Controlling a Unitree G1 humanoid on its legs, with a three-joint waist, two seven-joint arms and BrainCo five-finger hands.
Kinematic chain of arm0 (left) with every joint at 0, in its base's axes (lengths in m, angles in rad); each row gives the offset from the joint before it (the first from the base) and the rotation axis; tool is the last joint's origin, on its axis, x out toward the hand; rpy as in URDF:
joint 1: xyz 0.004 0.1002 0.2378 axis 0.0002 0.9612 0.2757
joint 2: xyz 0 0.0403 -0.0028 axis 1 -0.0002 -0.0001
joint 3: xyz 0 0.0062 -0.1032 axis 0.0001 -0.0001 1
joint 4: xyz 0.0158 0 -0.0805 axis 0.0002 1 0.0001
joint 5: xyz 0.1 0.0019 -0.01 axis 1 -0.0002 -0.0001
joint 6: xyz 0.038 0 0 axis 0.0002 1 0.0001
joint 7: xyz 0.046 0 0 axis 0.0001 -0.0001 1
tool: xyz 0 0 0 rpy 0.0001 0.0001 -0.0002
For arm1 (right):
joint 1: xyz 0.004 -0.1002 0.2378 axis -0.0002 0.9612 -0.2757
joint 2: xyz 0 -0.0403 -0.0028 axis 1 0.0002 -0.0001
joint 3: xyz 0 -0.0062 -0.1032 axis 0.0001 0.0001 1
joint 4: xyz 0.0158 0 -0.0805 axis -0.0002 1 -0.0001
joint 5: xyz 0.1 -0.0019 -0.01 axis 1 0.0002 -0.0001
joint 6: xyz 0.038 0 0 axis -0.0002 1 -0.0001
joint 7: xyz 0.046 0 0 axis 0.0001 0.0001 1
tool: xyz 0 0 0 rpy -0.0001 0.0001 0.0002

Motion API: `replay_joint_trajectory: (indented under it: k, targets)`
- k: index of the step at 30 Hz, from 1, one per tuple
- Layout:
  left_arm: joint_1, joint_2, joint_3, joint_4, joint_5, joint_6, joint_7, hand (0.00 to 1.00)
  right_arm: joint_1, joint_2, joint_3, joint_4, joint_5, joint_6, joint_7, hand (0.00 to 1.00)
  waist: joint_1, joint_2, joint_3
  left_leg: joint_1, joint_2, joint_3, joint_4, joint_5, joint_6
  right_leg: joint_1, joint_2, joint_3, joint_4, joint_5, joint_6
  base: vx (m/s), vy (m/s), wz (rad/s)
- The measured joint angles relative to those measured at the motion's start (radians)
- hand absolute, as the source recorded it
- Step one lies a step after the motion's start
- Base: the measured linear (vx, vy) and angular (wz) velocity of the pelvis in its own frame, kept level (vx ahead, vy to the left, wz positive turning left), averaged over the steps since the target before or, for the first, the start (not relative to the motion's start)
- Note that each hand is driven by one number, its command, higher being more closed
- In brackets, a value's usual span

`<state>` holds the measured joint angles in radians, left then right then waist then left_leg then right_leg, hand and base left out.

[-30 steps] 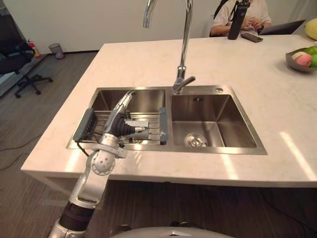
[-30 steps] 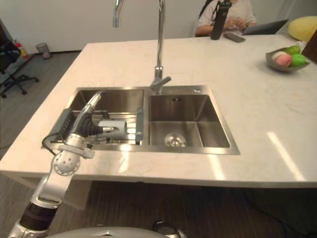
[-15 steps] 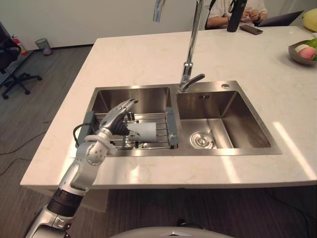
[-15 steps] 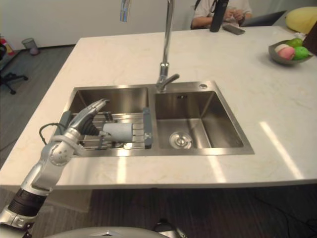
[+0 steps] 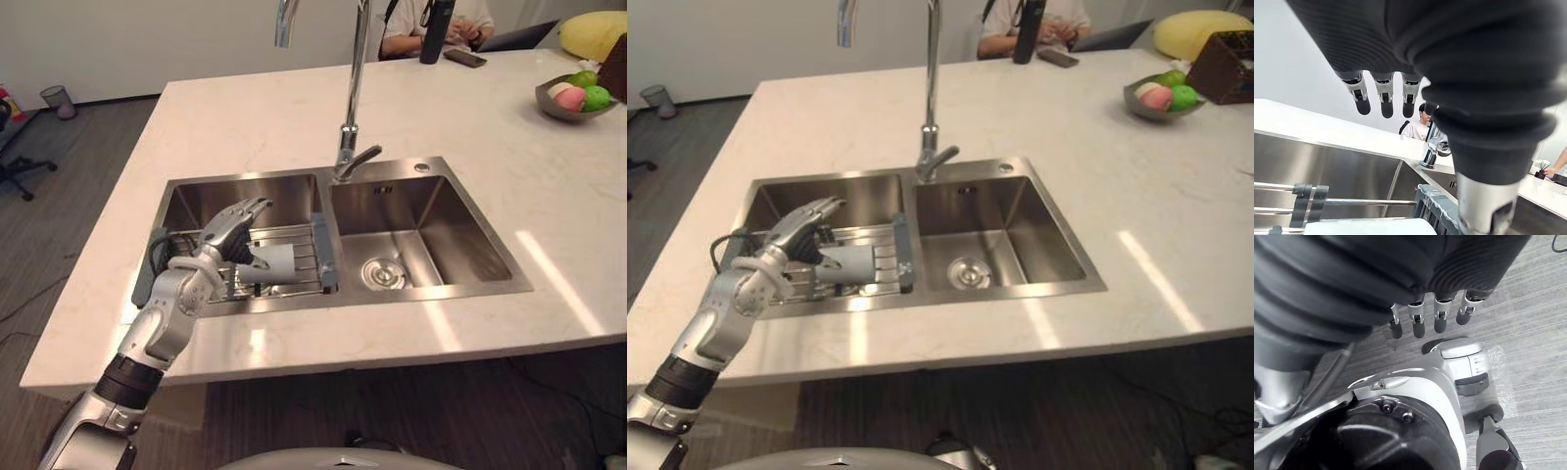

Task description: Walk over to the sink, pick up the cup, carry it to the dishwasher, place the cup inside the dishwasher, then close the dishwasher door

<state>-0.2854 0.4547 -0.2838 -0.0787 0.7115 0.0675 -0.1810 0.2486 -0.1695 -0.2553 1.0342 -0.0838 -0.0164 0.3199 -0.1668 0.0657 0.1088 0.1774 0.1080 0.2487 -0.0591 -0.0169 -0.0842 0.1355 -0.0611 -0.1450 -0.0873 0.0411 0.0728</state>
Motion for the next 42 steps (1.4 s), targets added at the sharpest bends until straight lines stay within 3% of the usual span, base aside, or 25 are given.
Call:
replay_joint_trajectory:
  k: [15, 36, 42]
  targets:
    - [-0.013, -0.001, -0.043, 0.105, 0.036, 0.041, -0.052, 0.00, 0.006, 0.000, 0.000, -0.001, 0.000, 0.000, -0.001, 0.00, -0.010, -0.004, -0.001, -0.001, -0.002, 0.025, 0.001, -0.003, 0.002, -0.017, -0.001, 0.027, 0.000, 0.009, 0.005, -0.01, -0.001, -0.05]
    - [-0.005, -0.001, -0.073, 0.220, 0.036, 0.038, -0.039, 0.00, 0.016, 0.000, 0.005, -0.036, 0.007, -0.002, -0.004, 0.00, -0.030, -0.003, -0.001, 0.000, -0.002, 0.033, 0.002, -0.007, 0.000, -0.022, -0.001, 0.037, -0.001, 0.009, 0.006, 0.00, -0.002, -0.01]
    - [-0.005, -0.001, -0.073, 0.253, 0.035, 0.051, 0.003, 0.00, 0.017, 0.001, 0.004, -0.036, 0.006, -0.002, -0.004, 0.00, -0.043, -0.002, -0.001, -0.002, -0.002, 0.054, 0.003, -0.015, 0.001, -0.035, 0.000, 0.057, -0.001, 0.012, 0.008, 0.00, -0.006, -0.09]
